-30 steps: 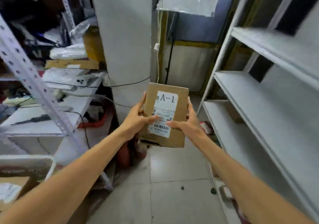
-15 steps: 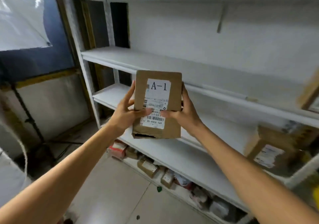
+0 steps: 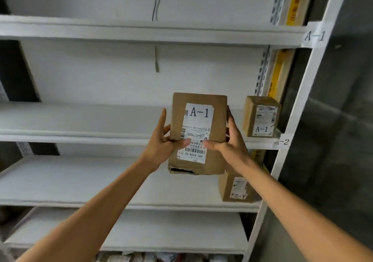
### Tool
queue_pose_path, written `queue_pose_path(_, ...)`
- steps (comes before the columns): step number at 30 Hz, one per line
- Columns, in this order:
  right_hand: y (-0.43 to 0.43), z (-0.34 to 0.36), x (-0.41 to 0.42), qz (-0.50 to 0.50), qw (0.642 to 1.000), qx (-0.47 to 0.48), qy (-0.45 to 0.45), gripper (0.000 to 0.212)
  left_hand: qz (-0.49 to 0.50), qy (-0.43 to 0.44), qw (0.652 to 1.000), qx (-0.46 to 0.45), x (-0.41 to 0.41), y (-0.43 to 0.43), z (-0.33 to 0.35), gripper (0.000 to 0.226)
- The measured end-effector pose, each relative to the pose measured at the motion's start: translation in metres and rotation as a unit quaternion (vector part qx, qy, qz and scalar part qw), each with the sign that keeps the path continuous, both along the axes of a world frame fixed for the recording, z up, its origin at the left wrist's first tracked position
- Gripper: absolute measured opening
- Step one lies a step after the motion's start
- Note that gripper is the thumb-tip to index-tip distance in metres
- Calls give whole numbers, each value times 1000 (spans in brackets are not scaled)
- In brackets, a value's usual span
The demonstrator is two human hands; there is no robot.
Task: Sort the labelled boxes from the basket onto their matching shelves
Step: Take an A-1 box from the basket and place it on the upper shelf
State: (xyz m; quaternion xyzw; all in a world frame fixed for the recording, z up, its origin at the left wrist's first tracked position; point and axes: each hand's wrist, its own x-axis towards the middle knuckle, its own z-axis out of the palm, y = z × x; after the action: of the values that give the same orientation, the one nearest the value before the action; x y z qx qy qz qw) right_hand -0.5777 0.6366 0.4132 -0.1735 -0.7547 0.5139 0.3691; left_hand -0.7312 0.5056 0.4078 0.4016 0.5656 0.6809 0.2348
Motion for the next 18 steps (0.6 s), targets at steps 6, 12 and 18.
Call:
queue_pose_path(6, 67, 17, -8, -35, 999, 35, 18, 102, -12, 32, 999, 18, -19, 79, 12, 99)
queue_pose_path(12, 126, 26, -28, -44, 998, 53, 2, 99, 27, 57, 996, 59, -30, 150, 18, 100)
queue_pose_path(18, 173, 15, -50, -95, 987, 126, -40, 99, 48, 70, 995, 46, -42, 198, -1, 99)
